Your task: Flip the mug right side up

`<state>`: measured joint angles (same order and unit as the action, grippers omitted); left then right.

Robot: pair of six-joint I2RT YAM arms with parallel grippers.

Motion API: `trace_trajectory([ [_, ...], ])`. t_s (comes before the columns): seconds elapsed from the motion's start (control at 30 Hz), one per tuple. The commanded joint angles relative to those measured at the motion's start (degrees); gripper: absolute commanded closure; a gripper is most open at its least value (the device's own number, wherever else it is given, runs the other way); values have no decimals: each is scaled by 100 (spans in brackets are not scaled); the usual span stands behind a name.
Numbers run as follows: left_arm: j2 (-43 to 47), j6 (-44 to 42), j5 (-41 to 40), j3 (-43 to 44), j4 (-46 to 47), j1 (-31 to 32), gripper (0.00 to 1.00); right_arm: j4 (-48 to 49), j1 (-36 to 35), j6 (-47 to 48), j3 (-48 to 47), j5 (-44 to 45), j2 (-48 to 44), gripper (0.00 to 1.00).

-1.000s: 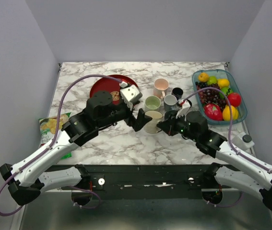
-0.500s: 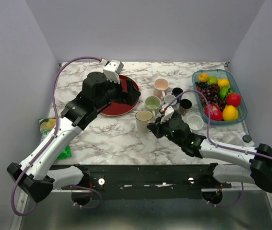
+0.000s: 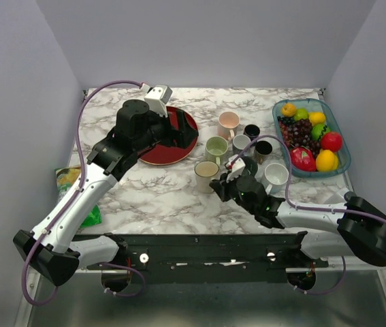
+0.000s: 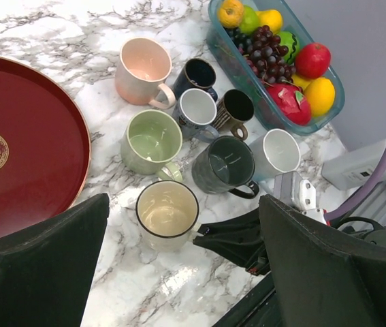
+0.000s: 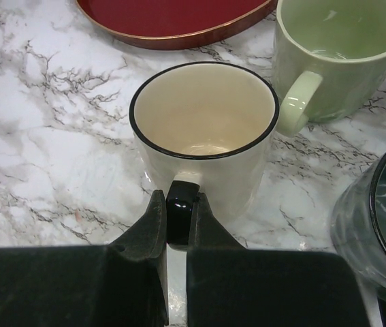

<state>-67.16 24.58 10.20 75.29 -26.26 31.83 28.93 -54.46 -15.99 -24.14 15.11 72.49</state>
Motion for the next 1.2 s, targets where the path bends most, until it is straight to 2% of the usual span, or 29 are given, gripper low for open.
trace_trajectory([
  [0.0, 18, -50, 202, -119, 7, -28, 1, 289, -126, -141, 216, 352, 274, 91],
  [0.17, 80, -243, 114, -119, -107, -28, 1, -168, -197, -475, 331, 563, 284, 63],
  [0.43, 203, -418, -79, -198, -222, -28, 1, -1072, -206, -1063, 322, 659, 20, 41],
  [0.53, 255, -480, -298, -190, -327, -28, 1, -1510, -206, -1213, 252, 651, -436, 29],
  [0.6, 317, -524, -465, -172, -493, -28, 1, -1933, -206, -1327, -19, 703, -901, 12],
  [0.63, 326, -524, -683, -137, -572, -28, 1, -2439, -206, -1371, -142, 703, -1051, 1],
  [0.7, 413, -463, -931, -119, -844, -28, 1, -2926, -206, -1407, -606, 721, -1454, 0],
  [0.73, 457, -419, -1271, -154, -924, -28, 1, -3615, -206, -1511, -818, 791, -1553, 0],
  [0.8, 580, -331, -1493, -233, -1117, -28, 1, -4173, -197, -1609, -1335, 905, -1859, 0],
  [0.93, 774, -340, -1608, -400, -1416, -28, 1, -5587, -188, -1994, -2101, 1388, -2316, 0],
  [1.17, 976, -384, -1872, -252, -2093, -28, 1, -7111, -188, -2699, -3157, 2398, -2897, 0],
])
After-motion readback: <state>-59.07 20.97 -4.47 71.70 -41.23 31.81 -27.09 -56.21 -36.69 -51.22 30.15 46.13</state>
